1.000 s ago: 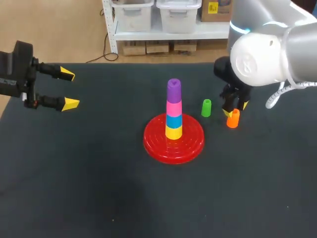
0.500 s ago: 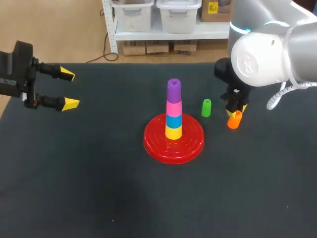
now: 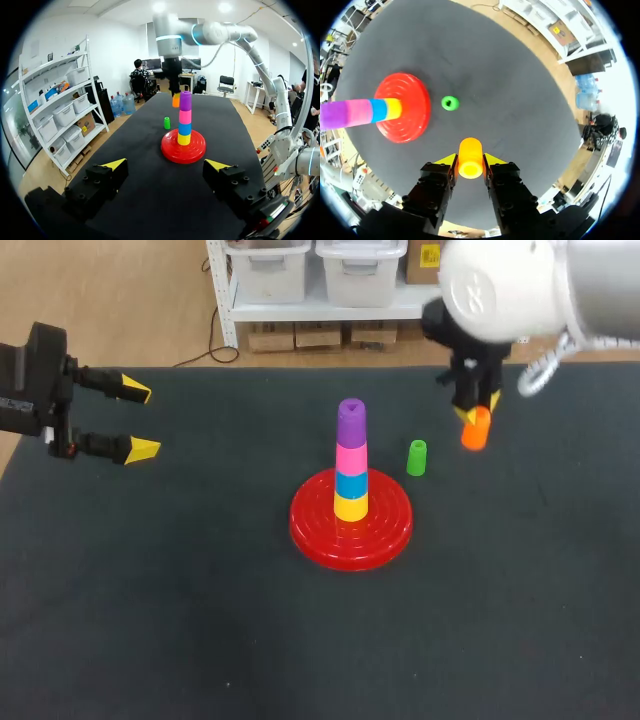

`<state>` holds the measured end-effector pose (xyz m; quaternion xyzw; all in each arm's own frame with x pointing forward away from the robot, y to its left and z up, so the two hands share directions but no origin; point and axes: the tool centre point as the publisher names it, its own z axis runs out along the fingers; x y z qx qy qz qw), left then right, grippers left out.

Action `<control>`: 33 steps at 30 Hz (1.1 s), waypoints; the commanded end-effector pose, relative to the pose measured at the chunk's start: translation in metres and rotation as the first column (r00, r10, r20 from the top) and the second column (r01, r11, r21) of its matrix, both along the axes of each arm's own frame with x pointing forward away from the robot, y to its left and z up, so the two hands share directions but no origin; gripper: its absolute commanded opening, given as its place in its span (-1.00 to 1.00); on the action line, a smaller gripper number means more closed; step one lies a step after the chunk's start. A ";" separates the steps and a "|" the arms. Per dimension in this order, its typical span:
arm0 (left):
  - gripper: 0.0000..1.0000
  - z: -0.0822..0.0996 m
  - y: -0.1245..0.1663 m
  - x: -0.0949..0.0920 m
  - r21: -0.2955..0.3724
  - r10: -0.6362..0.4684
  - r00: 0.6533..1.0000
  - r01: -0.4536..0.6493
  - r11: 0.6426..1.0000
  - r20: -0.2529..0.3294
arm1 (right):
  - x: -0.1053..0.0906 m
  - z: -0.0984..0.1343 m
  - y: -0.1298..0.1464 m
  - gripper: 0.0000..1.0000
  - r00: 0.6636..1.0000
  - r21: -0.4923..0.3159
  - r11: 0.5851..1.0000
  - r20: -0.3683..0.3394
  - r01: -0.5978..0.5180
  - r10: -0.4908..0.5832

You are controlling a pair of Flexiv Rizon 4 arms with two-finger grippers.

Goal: Pick up and stack the cylinders on the red base in this order: pink,purple,orange,green

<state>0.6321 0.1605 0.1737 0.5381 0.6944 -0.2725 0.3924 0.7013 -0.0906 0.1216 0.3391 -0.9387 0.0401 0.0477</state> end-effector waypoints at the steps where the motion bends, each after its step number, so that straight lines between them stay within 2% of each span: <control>1: 1.00 -0.001 0.001 0.000 -0.004 -0.001 1.000 0.001 1.000 0.004 | 0.004 0.057 0.026 -1.00 0.999 0.006 0.999 -0.014 -0.046 0.046; 6: 1.00 -0.001 0.001 0.000 -0.004 -0.001 1.000 0.001 1.000 0.004 | -0.002 0.098 0.062 -1.00 0.989 0.033 0.988 -0.008 -0.148 0.149; 15: 1.00 -0.001 0.001 0.000 -0.004 -0.001 1.000 0.001 1.000 0.004 | -0.030 0.136 0.117 -1.00 0.944 0.057 0.942 0.022 -0.330 0.329; 25: 1.00 -0.001 0.001 0.000 -0.004 -0.001 1.000 0.001 1.000 0.004 | -0.046 0.122 0.156 -1.00 0.905 0.049 0.904 -0.022 -0.424 0.426; 33: 1.00 -0.001 0.001 0.000 -0.004 -0.001 1.000 0.001 1.000 0.004 | -0.046 0.117 0.167 -1.00 0.898 0.058 0.898 -0.040 -0.435 0.438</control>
